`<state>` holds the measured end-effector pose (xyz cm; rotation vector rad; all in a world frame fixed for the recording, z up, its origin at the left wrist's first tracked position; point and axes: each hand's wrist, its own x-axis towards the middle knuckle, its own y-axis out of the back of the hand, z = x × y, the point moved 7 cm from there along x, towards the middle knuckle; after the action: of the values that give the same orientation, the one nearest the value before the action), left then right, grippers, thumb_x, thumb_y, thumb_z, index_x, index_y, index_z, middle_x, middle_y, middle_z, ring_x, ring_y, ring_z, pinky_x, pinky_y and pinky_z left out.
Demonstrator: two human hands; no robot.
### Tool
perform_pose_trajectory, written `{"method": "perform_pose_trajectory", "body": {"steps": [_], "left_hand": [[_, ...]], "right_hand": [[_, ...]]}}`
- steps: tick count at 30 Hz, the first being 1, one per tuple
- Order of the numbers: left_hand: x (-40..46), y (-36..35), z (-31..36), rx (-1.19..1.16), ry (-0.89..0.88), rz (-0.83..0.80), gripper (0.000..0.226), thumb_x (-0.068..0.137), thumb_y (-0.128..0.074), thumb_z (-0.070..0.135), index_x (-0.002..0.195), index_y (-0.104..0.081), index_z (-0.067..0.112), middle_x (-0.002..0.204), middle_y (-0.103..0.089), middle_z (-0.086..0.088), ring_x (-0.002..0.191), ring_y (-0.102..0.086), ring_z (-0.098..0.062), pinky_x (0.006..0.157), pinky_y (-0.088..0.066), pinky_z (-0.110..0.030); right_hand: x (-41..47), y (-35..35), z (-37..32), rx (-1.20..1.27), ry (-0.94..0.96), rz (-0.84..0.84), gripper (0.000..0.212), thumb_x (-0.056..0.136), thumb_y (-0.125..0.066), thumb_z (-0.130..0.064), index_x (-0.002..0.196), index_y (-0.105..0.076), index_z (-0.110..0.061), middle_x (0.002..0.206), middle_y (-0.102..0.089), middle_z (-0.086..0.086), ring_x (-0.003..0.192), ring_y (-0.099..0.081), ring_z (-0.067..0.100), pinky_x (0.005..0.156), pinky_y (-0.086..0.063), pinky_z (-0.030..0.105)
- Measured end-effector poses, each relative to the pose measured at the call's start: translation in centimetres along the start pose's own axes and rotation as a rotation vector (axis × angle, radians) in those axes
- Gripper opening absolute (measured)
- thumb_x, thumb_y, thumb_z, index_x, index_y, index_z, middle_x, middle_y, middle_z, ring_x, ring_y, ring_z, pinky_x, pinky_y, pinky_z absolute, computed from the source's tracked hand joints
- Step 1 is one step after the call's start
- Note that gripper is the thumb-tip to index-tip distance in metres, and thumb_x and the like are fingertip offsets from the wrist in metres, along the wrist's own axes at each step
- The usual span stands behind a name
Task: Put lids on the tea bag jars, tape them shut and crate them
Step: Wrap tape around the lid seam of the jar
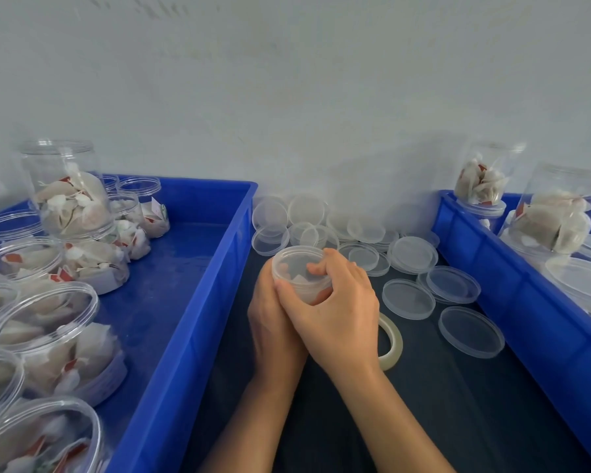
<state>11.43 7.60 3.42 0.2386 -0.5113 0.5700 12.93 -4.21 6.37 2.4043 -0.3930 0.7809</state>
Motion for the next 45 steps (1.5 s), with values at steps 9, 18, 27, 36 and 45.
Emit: {"method": "perform_pose_trajectory", "body": {"steps": [9, 18, 27, 36, 45], "left_hand": [[0.6, -0.9, -2.1, -0.005, 0.109, -0.093, 0.067, 0.081, -0.081, 0.063, 0.132, -0.043, 0.044, 0.123, -0.064, 0.020, 0.109, -0.065, 0.005, 0.083, -0.056, -0.020], [1.0, -0.3, -2.2, 0.033, 0.051, -0.021, 0.085, 0.085, -0.068, 0.073, 0.151, -0.037, 0.028, 0.142, -0.057, 0.010, 0.126, -0.058, -0.005, 0.101, -0.050, -0.021], [0.4, 1.4, 0.2, 0.184, -0.039, 0.175, 0.081, 0.092, -0.061, 0.054, 0.153, -0.038, 0.005, 0.149, -0.052, -0.011, 0.134, -0.054, -0.027, 0.109, -0.046, -0.037], [-2.0, -2.0, 3.5, 0.258, -0.427, -0.113, 0.025, 0.101, -0.069, 0.009, 0.126, -0.071, 0.009, 0.102, -0.068, 0.003, 0.083, -0.063, -0.009, 0.073, -0.058, -0.030], [-1.9, -2.7, 2.7, 0.219, -0.339, -0.226, 0.029, 0.102, -0.072, 0.017, 0.131, -0.071, 0.014, 0.110, -0.070, 0.008, 0.095, -0.066, -0.006, 0.080, -0.057, -0.023]], "right_hand": [[2.3, 1.4, 0.3, 0.172, -0.021, -0.231, 0.025, 0.094, -0.061, -0.057, 0.098, -0.068, -0.033, 0.105, -0.068, -0.023, 0.104, -0.060, 0.003, 0.084, -0.048, 0.023], [0.2, 3.6, 6.3, -0.219, -0.179, -0.483, 0.026, 0.092, -0.064, -0.060, 0.108, -0.061, -0.040, 0.084, -0.068, -0.019, 0.085, -0.064, 0.004, 0.080, -0.054, 0.035], [-0.9, 2.6, 7.1, -0.186, -0.073, -0.653, 0.050, 0.096, -0.069, -0.026, 0.140, -0.053, -0.045, 0.094, -0.063, -0.017, 0.089, -0.060, 0.003, 0.077, -0.049, 0.019], [0.4, 4.6, 6.1, 0.167, -0.031, -0.342, 0.052, 0.096, -0.076, -0.015, 0.132, -0.057, -0.048, 0.095, -0.065, -0.015, 0.095, -0.065, 0.008, 0.084, -0.053, 0.018], [0.3, 4.8, 5.3, 0.228, 0.104, -0.341, 0.051, 0.097, -0.073, -0.008, 0.135, -0.059, -0.039, 0.096, -0.062, -0.012, 0.096, -0.064, 0.014, 0.084, -0.052, 0.018]]}}
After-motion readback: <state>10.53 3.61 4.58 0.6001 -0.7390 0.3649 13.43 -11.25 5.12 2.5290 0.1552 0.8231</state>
